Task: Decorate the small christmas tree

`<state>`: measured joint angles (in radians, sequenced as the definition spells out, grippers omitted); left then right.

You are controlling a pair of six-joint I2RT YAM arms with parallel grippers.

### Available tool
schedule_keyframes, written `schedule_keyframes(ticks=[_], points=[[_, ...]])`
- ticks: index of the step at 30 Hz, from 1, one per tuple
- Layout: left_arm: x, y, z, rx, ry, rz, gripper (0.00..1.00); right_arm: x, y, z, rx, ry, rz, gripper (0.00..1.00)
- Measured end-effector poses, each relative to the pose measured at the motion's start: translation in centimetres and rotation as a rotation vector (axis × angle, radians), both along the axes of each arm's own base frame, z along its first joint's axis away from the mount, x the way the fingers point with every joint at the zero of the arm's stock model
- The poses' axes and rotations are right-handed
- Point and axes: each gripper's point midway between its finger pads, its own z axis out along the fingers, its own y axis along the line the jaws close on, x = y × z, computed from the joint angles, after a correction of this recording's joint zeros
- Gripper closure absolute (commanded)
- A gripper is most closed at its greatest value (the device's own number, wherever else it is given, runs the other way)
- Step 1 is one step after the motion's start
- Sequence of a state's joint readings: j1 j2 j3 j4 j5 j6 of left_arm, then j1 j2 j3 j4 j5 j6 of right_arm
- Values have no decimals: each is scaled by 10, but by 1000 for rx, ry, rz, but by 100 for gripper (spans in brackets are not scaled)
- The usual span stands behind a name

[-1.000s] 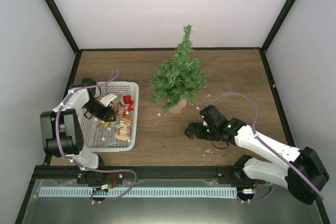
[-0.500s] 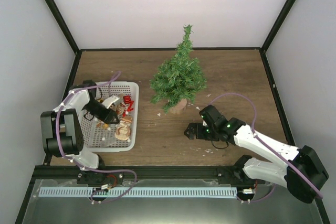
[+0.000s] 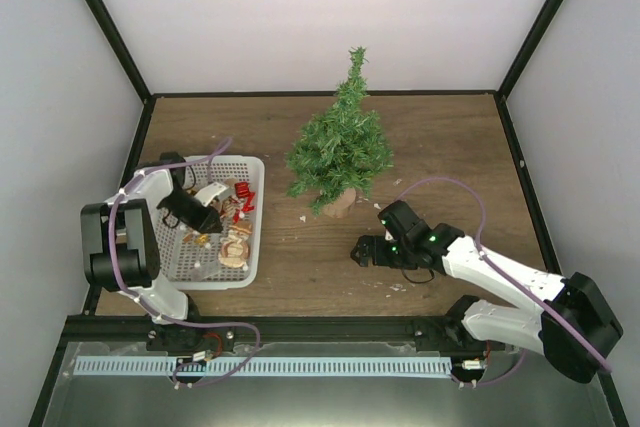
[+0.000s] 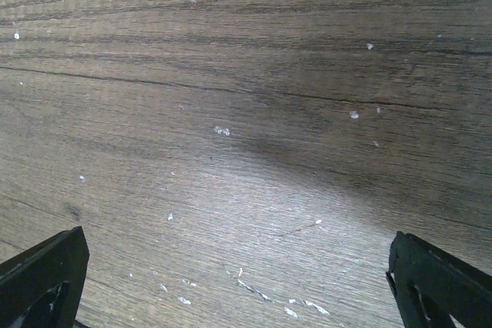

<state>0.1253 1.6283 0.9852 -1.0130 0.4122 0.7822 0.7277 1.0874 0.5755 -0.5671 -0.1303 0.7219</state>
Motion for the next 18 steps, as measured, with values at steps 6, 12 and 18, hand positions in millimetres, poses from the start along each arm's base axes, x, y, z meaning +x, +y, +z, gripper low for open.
schedule_keyframes(ticks=[6, 12, 18], points=[[6, 4, 11, 26, -39, 10, 100, 0, 0, 0, 0, 0, 0, 1], [38, 9, 76, 51, -215, 16, 100, 1, 0, 1, 2, -6, -1, 1], [53, 11, 159, 52, -403, 30, 100, 5, 0, 16, 20, -54, 1, 4]])
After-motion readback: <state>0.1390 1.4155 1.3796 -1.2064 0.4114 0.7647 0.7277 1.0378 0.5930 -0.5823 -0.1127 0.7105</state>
